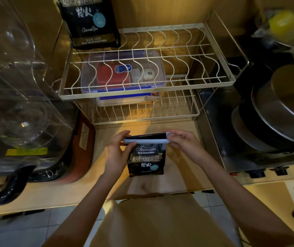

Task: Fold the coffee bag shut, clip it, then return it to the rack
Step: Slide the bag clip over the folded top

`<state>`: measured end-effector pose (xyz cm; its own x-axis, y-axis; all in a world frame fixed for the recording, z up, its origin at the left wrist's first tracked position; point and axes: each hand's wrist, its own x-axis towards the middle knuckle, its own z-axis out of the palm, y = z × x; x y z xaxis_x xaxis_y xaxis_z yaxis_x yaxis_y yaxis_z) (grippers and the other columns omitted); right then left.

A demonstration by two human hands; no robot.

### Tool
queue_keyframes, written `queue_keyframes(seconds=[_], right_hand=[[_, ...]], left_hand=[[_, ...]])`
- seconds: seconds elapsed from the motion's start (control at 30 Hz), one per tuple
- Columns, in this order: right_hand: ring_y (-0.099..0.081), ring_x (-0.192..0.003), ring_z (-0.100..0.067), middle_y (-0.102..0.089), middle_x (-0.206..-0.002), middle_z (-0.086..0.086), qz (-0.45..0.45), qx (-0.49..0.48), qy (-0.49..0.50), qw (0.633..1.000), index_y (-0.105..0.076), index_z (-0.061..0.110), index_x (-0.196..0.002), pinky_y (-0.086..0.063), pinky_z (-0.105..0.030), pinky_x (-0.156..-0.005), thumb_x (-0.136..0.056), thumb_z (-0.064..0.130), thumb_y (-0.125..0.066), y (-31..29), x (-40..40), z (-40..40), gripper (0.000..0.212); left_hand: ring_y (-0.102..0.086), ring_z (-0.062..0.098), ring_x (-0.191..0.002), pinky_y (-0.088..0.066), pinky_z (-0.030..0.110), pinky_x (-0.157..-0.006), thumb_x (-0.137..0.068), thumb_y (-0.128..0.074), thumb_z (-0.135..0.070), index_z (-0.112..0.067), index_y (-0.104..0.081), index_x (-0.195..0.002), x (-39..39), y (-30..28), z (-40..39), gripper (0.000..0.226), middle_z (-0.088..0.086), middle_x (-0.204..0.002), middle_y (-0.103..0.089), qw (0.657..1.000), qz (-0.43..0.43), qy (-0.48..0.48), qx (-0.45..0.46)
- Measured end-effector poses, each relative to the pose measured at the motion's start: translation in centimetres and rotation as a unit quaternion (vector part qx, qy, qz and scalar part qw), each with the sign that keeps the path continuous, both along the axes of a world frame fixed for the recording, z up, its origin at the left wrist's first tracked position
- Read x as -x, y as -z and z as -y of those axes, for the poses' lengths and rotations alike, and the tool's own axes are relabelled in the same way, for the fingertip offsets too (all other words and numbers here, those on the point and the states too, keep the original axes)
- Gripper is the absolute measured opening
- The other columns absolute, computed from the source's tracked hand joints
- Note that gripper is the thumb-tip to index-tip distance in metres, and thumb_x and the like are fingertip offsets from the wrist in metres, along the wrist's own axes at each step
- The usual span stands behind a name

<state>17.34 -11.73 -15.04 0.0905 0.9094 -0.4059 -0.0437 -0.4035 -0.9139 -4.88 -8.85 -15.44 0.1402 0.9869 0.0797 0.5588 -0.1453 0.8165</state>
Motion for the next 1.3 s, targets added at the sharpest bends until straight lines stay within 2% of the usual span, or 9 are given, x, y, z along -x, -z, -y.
queue_keyframes(seconds=[0.2,0.37,0.47,0.63,0.77,0.87,1.0,1.2,1.3], right_hand=[[-0.067,-0.068,0.005,-0.066,-0.090,-0.007,0.050,-0.038,-0.027,0.998,-0.059,-0.003,-0.112,-0.052,-0.008,-0.063,-0.078,-0.005,-0.062,0.0,-0.2,0.2,0.034],[-0.065,-0.082,-0.009,-0.069,-0.096,-0.011,0.123,-0.068,-0.026,0.990,-0.063,0.002,-0.109,-0.052,-0.011,-0.069,-0.081,0.007,-0.064,0.3,0.1,0.4,0.028],[-0.063,-0.085,-0.006,-0.069,-0.100,-0.011,0.165,-0.085,-0.028,0.982,-0.064,0.005,-0.109,-0.051,-0.011,-0.073,-0.081,0.011,-0.064,0.7,-0.1,0.9,0.028],[-0.066,-0.093,-0.024,-0.070,-0.102,-0.017,0.184,-0.084,-0.024,0.979,-0.065,0.005,-0.108,-0.053,-0.038,-0.085,-0.080,0.013,-0.066,0.8,0.0,1.3,0.029],[-0.064,-0.090,-0.020,-0.071,-0.098,-0.019,0.199,-0.089,-0.031,0.975,-0.067,0.005,-0.104,-0.052,-0.043,-0.083,-0.080,0.015,-0.066,0.8,-0.1,1.5,0.025],[-0.064,-0.083,-0.020,-0.072,-0.091,-0.016,0.227,-0.090,-0.017,0.970,-0.067,0.005,-0.103,-0.051,-0.038,-0.080,-0.081,0.016,-0.066,0.9,0.1,1.6,0.025],[-0.067,-0.077,-0.025,-0.073,-0.088,-0.018,0.291,-0.123,0.009,0.949,-0.067,0.005,-0.104,-0.044,-0.008,-0.062,-0.080,0.017,-0.067,1.6,0.7,1.9,0.027],[-0.062,-0.076,-0.003,-0.074,-0.092,-0.016,0.258,-0.130,0.020,0.957,-0.069,0.004,-0.102,-0.044,-0.005,-0.067,-0.078,0.015,-0.069,1.7,0.9,2.0,0.026],[-0.066,-0.088,-0.013,-0.072,-0.100,-0.016,0.246,-0.116,-0.029,0.962,-0.065,0.005,-0.108,-0.053,-0.023,-0.082,-0.082,0.015,-0.065,0.9,0.5,1.9,0.028]], left_hand=[[-0.056,0.010,-0.091,-0.051,0.030,-0.077,-0.079,-0.065,-0.017,-0.011,-0.062,-0.107,-0.1,0.0,0.2,0.028,0.008,-0.103,-0.066,0.999,-0.011,0.013,-0.029],[-0.054,0.008,-0.089,-0.041,0.016,-0.071,-0.080,-0.065,-0.020,-0.013,-0.063,-0.106,0.4,-0.4,-0.9,0.028,0.008,-0.105,-0.066,0.997,-0.061,0.051,-0.014],[-0.059,0.016,-0.090,-0.045,0.027,-0.079,-0.083,-0.061,-0.022,-0.016,-0.061,-0.111,0.6,-1.3,-2.3,0.028,0.007,-0.109,-0.066,0.977,-0.156,0.142,-0.020],[-0.050,0.020,-0.115,-0.042,0.036,-0.095,-0.085,-0.056,-0.032,-0.017,-0.052,-0.122,-2.4,-3.2,-3.7,0.040,0.004,-0.125,-0.057,0.928,-0.248,0.278,-0.028],[-0.054,0.024,-0.106,-0.045,0.038,-0.088,-0.088,-0.050,-0.027,-0.014,-0.052,-0.121,-5.2,-3.0,-3.7,0.035,0.009,-0.117,-0.059,0.898,-0.272,0.346,0.017],[-0.054,0.025,-0.101,-0.043,0.036,-0.084,-0.089,-0.049,-0.025,-0.012,-0.054,-0.116,-5.3,-2.6,-3.5,0.030,0.011,-0.109,-0.058,0.904,-0.268,0.332,0.016],[-0.051,0.025,-0.104,-0.041,0.033,-0.082,-0.091,-0.047,-0.025,-0.009,-0.054,-0.114,-4.9,-2.1,-2.6,0.029,0.012,-0.107,-0.057,0.919,-0.251,0.305,-0.014],[-0.051,0.029,-0.100,-0.041,0.035,-0.084,-0.091,-0.047,-0.021,-0.005,-0.055,-0.113,-4.5,-2.1,-1.9,0.029,0.017,-0.104,-0.058,0.927,-0.228,0.296,-0.047],[-0.052,0.029,-0.099,-0.041,0.034,-0.082,-0.090,-0.048,-0.020,-0.004,-0.055,-0.113,-4.3,-2.1,-1.6,0.028,0.018,-0.103,-0.058,0.928,-0.224,0.292,-0.057]])
